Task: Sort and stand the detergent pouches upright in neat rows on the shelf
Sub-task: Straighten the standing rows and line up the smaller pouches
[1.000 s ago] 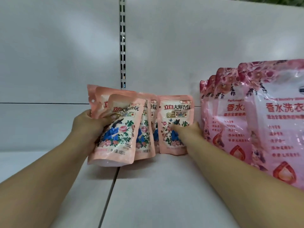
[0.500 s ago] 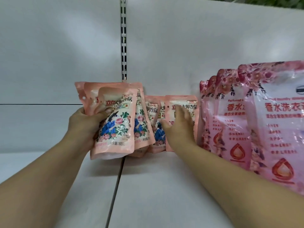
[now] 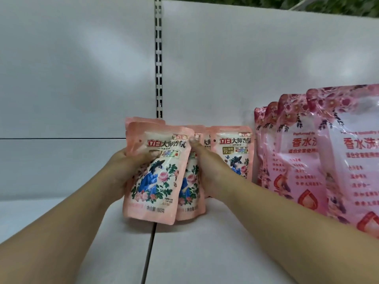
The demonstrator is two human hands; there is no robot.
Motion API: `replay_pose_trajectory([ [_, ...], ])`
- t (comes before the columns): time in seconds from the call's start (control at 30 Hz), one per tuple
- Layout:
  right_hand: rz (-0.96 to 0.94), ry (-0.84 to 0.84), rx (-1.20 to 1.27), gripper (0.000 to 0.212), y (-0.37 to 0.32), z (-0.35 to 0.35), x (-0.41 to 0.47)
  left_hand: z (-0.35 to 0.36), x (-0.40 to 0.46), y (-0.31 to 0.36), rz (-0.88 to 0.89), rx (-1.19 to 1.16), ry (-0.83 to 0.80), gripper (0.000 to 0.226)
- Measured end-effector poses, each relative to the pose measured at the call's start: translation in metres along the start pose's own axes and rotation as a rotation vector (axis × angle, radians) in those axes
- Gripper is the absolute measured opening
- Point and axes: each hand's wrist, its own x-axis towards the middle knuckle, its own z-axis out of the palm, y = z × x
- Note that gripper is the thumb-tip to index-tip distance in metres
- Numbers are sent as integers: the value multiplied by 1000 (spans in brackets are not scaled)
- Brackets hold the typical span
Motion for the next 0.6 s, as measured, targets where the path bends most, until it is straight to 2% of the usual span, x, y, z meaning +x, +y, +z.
replay_pose_trajectory([
  [0.07,-44,8,23,58,-2,-4,0,3,-2,3,12,61,-50,35],
  [0.1,-72,-8,43,55,-5,-7,-1,6,-4,5,29,80,-61,38],
  [0.2,-188,-74,-16,94,-17,-15,-15,19,-13,12,110,94,-91,46],
  [0.23,-232,-70,-70,92,-21,-19,-21,25,-17,14,131,81,-117,49],
  [0.33,-306,-37,-102,42,-29,-34,-33,43,-27,16,113,30,-216,50],
  [0.37,-291,-16,-95,35,-30,-38,-36,45,-29,16,88,52,-251,49],
  [0.43,-236,-16,-67,36,-31,-45,-43,48,-32,17,38,77,-363,53],
  [0.5,-196,-69,-18,32,-34,-50,-55,49,-32,17,-16,7,-495,77],
  [0.6,-295,38,-51,25,-37,-56,-78,57,-32,9,-99,-106,-606,102],
])
